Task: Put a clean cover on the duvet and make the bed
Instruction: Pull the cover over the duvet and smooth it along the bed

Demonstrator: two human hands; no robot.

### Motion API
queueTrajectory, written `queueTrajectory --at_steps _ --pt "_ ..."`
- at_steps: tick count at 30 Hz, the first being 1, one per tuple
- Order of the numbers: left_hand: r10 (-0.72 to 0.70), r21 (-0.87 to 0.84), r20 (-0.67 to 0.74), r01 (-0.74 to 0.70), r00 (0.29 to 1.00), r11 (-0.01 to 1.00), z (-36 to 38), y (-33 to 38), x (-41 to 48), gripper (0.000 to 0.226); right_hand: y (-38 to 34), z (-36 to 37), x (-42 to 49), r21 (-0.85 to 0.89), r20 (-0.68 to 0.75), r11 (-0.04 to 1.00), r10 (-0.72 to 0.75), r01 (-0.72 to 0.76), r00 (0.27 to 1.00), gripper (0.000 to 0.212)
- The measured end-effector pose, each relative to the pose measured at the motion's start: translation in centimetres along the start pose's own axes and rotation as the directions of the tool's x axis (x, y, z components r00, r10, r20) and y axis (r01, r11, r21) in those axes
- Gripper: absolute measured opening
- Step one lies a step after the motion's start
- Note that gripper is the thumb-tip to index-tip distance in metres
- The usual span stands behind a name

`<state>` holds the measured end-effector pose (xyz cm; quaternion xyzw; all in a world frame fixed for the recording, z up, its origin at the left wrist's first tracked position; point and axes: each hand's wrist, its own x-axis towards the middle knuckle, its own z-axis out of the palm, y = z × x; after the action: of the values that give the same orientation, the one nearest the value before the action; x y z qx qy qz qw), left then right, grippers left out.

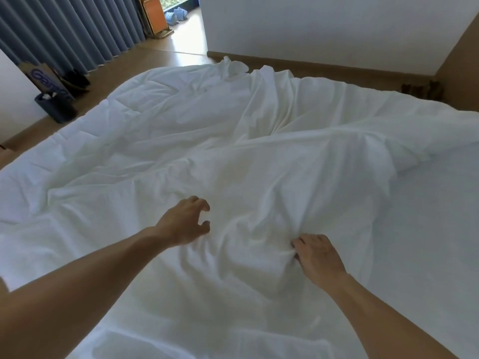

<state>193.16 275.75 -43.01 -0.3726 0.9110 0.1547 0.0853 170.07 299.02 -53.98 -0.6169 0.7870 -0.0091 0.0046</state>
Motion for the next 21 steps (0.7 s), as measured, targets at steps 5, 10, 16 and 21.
queueTrajectory --at_steps 5,10,16,21 --pt "-0.090 0.052 -0.078 0.095 0.993 0.994 -1.0 0.5 5.1 0.057 3.3 -0.3 -1.3 0.206 0.226 0.971 -0.170 0.124 0.959 0.005" --pt "-0.129 0.107 -0.149 0.146 0.980 0.983 -2.0 0.9 8.9 0.064 4.0 -1.0 -4.0 0.256 0.708 0.959 -0.271 0.121 0.652 0.024" --pt "-0.200 0.276 -0.071 0.212 0.977 0.938 -2.6 0.0 12.4 0.097 6.1 -1.7 -0.1 0.402 0.392 0.914 -0.123 -0.049 0.912 0.024" --pt "-0.406 0.246 0.080 0.377 0.910 0.893 -3.7 -3.6 12.9 0.101 6.8 -2.0 2.0 0.418 0.229 0.890 0.093 -0.184 0.969 0.040"
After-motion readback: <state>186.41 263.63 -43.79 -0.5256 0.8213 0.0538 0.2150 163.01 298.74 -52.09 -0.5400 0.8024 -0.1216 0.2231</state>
